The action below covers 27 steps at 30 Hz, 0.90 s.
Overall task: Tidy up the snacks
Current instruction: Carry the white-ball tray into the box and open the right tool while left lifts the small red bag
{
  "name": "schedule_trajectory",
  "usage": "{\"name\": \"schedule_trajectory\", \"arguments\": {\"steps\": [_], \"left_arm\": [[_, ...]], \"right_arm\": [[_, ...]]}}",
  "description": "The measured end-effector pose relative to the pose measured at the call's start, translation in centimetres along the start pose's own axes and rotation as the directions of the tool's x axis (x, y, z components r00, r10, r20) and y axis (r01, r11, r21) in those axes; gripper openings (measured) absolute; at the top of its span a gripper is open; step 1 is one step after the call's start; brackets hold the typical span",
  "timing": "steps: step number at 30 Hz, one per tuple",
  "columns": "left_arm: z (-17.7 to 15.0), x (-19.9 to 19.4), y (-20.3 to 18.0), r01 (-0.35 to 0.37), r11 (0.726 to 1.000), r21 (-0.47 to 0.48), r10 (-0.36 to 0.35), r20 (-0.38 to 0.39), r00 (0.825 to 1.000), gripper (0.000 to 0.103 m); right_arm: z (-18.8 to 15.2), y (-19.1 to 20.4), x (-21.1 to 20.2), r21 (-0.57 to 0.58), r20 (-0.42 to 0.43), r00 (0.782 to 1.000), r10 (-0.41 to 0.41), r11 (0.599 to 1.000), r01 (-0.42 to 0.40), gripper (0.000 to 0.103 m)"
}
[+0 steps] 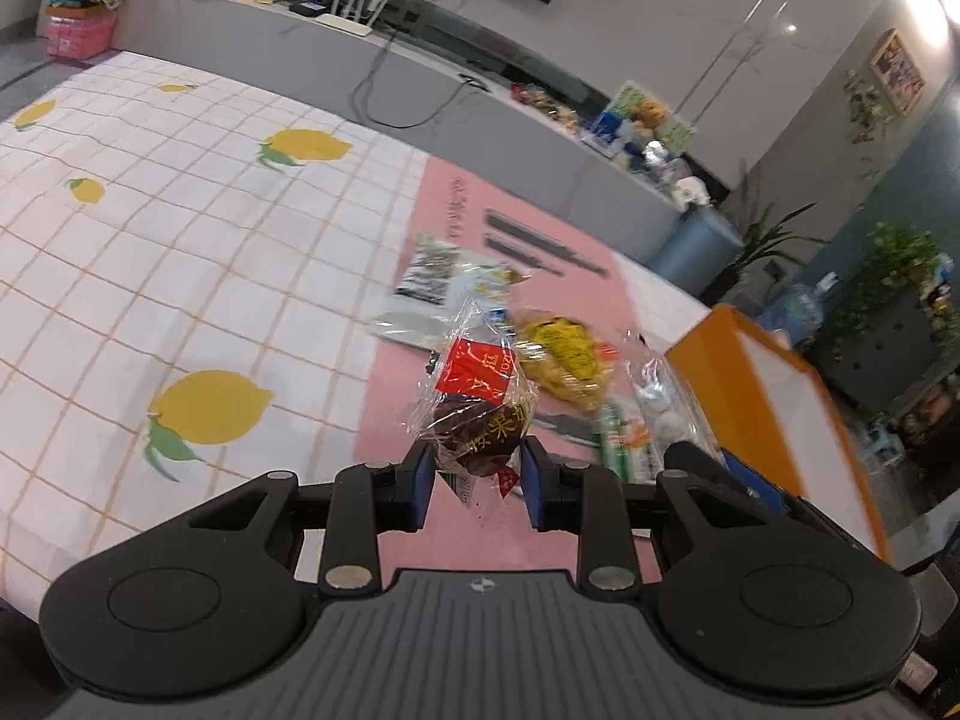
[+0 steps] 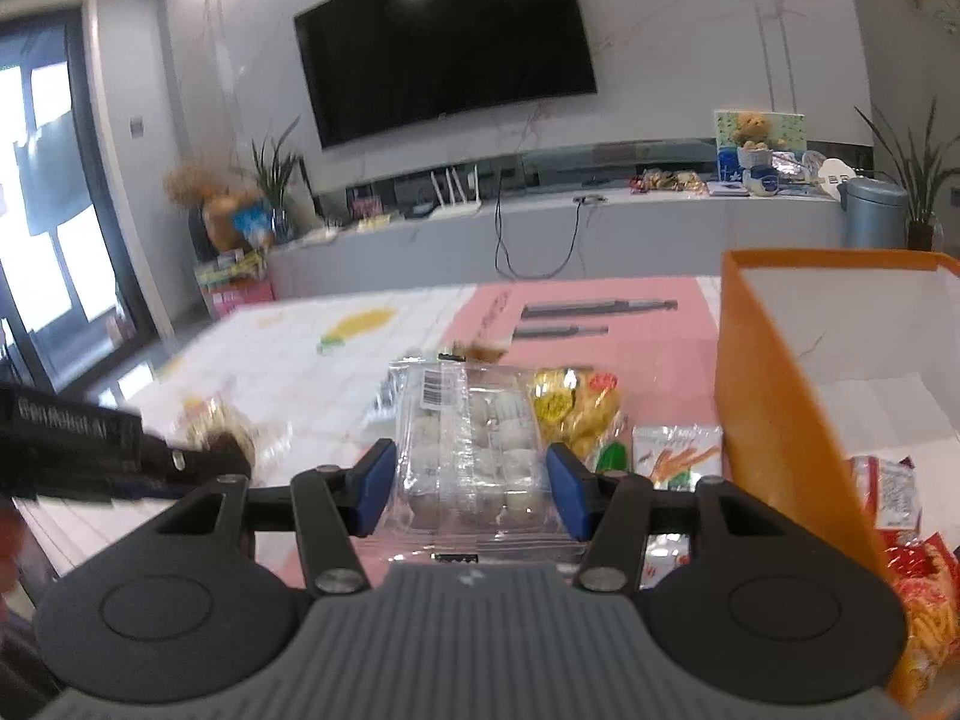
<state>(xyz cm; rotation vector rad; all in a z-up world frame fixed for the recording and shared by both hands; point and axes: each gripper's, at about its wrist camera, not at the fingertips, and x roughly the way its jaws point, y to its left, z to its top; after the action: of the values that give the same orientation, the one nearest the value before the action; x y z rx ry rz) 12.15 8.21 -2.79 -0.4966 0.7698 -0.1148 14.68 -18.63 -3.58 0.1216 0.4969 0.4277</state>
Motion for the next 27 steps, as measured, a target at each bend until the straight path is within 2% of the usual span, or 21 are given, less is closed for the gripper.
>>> {"name": "schedule_trajectory", "arguments": {"steps": [5, 9, 13, 17, 19, 21, 24, 27], "left_arm": [[0.2, -1.1, -1.4, 0.076, 0.997, 0.019, -0.076, 0.019, 0.997, 0.033], [0.0, -1.1, -2.5, 0.115, 0.993, 0.029, -0.116, 0.019, 0.993, 0.033], [-0.1, -0.5, -3.5, 0.144, 0.989, 0.041, -0.145, 0.005, 0.989, 0.033], [-0.6, 0.1, -4.4, 0.168, 0.984, 0.064, -0.168, -0.011, 0.986, 0.033], [-0.9, 0.3, -5.0, 0.177, 0.981, 0.077, -0.176, -0.019, 0.984, 0.033], [-1.2, 0.5, -5.4, 0.185, 0.979, 0.091, -0.183, -0.029, 0.983, 0.033], [-1.5, 0.6, -5.9, 0.194, 0.975, 0.108, -0.191, -0.038, 0.981, 0.033], [-1.7, 0.8, -6.1, 0.200, 0.972, 0.120, -0.195, -0.047, 0.980, 0.033]], "right_arm": [[2.6, -1.9, -3.6, 0.068, 0.093, 0.996, -0.017, 0.998, 0.011, 0.054], [4.5, -5.1, -7.1, 0.137, 0.157, 0.982, -0.101, 0.987, 0.080, 0.054], [5.4, -9.4, -9.3, 0.214, 0.138, 0.970, -0.201, 0.962, 0.169, 0.054], [5.0, -12.3, -8.9, 0.259, 0.045, 0.953, -0.301, 0.925, 0.279, 0.054], [4.6, -13.1, -7.9, 0.246, -0.019, 0.934, -0.356, 0.904, 0.349, 0.054], [4.3, -13.3, -6.9, 0.208, -0.071, 0.901, -0.428, 0.877, 0.433, 0.054], [4.1, -14.0, -5.8, 0.148, -0.102, 0.876, -0.472, 0.863, 0.482, 0.054], [4.1, -14.5, -4.9, 0.103, -0.122, 0.839, -0.530, 0.834, 0.542, 0.056]]}}
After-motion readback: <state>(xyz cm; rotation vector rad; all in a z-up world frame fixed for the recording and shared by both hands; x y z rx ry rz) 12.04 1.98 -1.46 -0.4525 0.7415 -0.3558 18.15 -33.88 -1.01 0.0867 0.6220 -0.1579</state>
